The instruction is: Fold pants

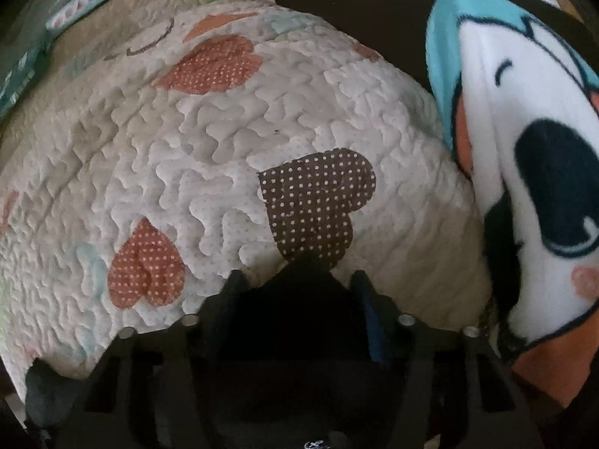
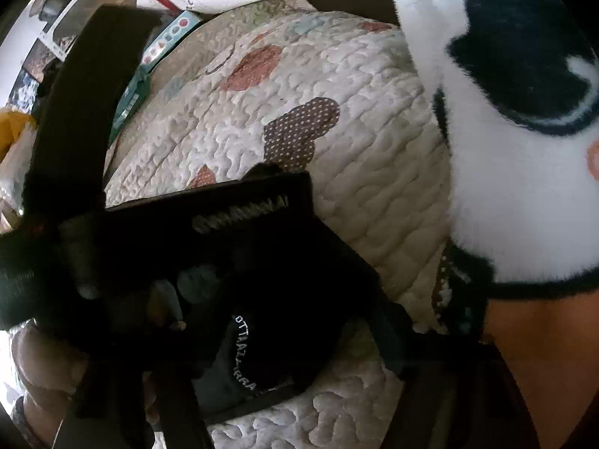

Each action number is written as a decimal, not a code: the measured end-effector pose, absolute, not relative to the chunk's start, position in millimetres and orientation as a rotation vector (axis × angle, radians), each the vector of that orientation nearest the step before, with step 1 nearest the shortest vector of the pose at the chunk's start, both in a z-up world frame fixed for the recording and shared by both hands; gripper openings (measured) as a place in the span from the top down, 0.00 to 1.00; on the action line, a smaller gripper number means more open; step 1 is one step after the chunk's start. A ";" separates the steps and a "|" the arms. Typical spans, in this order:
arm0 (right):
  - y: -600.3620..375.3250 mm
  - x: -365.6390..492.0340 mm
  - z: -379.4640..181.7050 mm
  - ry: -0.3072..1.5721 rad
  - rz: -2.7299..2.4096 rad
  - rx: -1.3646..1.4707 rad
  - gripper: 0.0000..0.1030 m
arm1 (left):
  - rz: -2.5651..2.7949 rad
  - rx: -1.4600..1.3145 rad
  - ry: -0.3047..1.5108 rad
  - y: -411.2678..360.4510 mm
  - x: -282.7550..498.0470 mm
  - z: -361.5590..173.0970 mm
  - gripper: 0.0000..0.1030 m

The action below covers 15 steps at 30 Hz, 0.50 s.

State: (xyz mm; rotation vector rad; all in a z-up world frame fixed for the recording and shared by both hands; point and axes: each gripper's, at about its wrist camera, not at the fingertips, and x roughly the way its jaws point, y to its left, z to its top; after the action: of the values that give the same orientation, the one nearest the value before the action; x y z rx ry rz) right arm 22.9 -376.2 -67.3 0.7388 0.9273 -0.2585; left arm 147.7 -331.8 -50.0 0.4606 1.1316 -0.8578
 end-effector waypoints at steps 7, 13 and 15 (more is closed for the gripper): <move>-364.7 31.9 -52.1 0.935 -0.198 0.681 0.75 | -0.874 0.415 1.109 -313.0 143.1 -32.4 0.88; -348.1 29.1 -18.8 0.871 -0.105 0.653 0.78 | -0.917 0.278 1.095 -283.6 154.4 5.0 0.89; -335.0 30.2 -3.0 0.848 -0.064 0.615 0.78 | -0.925 0.205 1.091 -262.9 160.0 18.7 0.89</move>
State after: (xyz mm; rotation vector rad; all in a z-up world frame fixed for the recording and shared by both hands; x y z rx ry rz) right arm 30.2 -335.0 -3.0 0.6154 0.8480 -0.0635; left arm 160.0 -262.9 18.7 0.2050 1.0911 -0.9249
